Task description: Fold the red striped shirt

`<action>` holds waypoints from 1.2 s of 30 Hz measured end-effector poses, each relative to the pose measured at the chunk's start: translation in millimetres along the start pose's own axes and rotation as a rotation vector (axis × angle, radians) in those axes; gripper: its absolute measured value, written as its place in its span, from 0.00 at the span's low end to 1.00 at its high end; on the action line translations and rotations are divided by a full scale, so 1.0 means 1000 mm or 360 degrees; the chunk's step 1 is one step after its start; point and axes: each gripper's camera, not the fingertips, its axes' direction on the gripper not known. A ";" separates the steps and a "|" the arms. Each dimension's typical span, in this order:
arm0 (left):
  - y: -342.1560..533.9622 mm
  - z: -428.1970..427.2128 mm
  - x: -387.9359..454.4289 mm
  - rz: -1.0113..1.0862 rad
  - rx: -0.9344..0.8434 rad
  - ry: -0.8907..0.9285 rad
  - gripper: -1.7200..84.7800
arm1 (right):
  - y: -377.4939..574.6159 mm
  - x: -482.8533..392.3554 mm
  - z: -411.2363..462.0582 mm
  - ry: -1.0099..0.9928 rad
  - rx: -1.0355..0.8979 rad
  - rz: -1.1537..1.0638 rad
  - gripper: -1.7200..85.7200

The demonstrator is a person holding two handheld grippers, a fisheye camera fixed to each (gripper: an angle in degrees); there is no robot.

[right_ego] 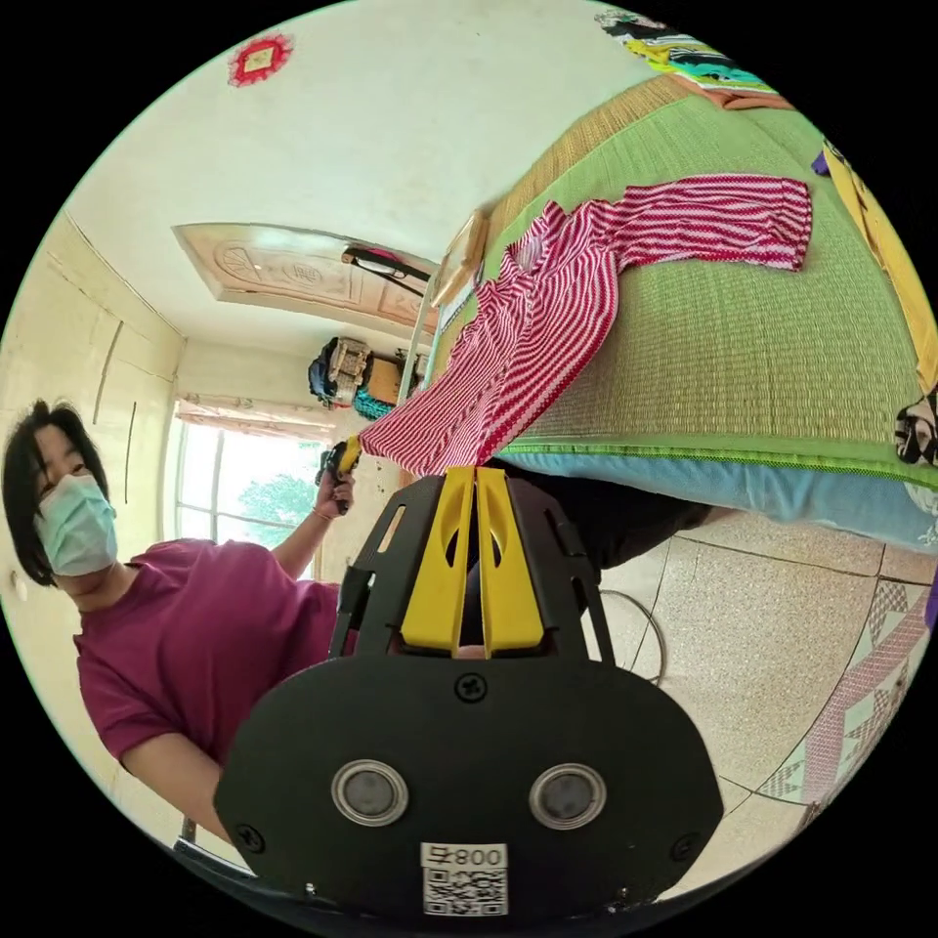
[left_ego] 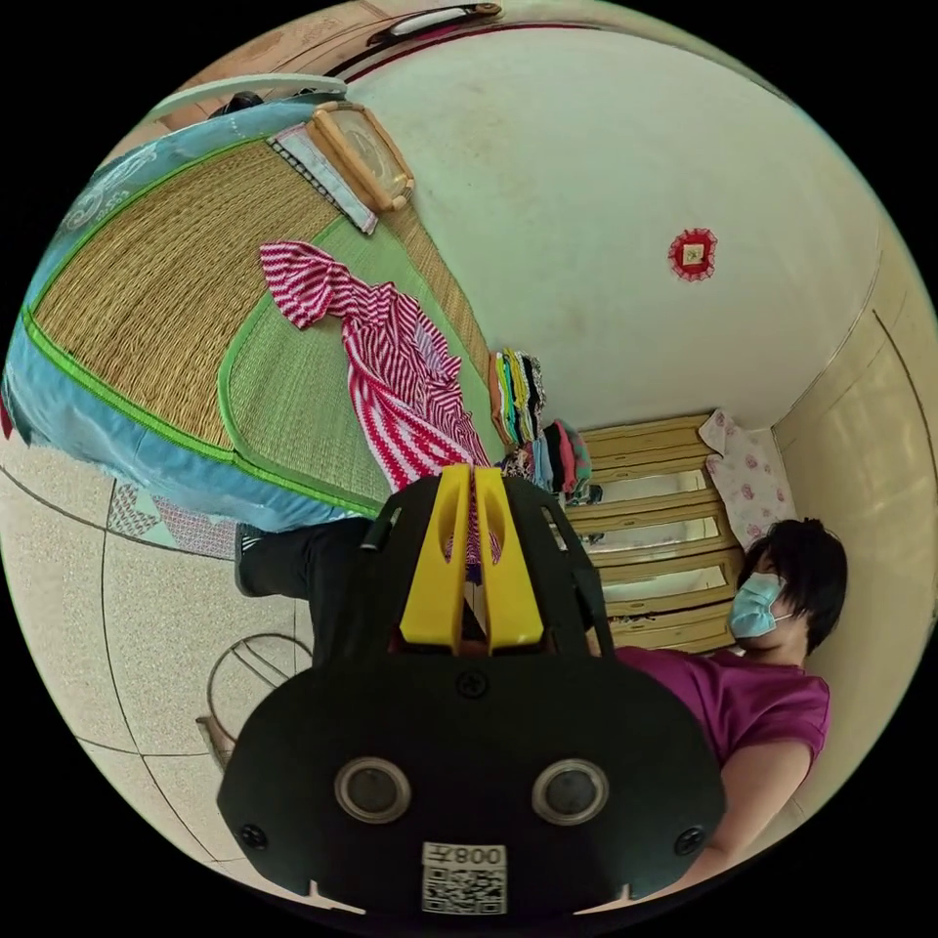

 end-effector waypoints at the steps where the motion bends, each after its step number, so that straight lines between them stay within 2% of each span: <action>1: 0.004 -0.002 -0.009 -0.0046 0.0004 -0.0044 0.02 | 0.001 0.004 -0.001 0.0007 -0.0009 0.0023 0.03; 8: 0.013 -0.002 -0.051 -0.0246 -0.0019 -0.0131 0.02 | 0.034 0.084 0.027 -0.0059 0.0107 0.0355 0.11; 19: -0.010 0.013 -0.048 -0.0245 -0.0089 -0.0174 0.02 | 0.033 0.099 0.094 -0.0174 0.0051 0.0431 0.16; 22: -0.015 0.017 -0.048 -0.0246 -0.0102 -0.0180 0.02 | 0.020 0.091 0.117 -0.0046 -0.0134 0.0437 0.15; 27: -0.025 0.025 -0.056 -0.0284 -0.0090 -0.0156 0.02 | 0.018 0.088 0.110 -0.0049 -0.0037 0.0487 0.05; 31: -0.057 0.042 -0.059 -0.0295 -0.0083 -0.0121 0.03 | -0.008 0.077 0.093 -0.0052 0.0031 0.0433 0.03; 34: -0.102 0.053 -0.034 -0.0178 -0.0021 0.0014 0.03 | -0.053 0.049 0.060 -0.0057 0.0124 0.0302 0.02; 36: -0.128 0.056 0.001 0.0016 -0.0038 0.0066 0.03 | -0.089 -0.011 0.017 -0.0015 0.0220 0.0061 0.02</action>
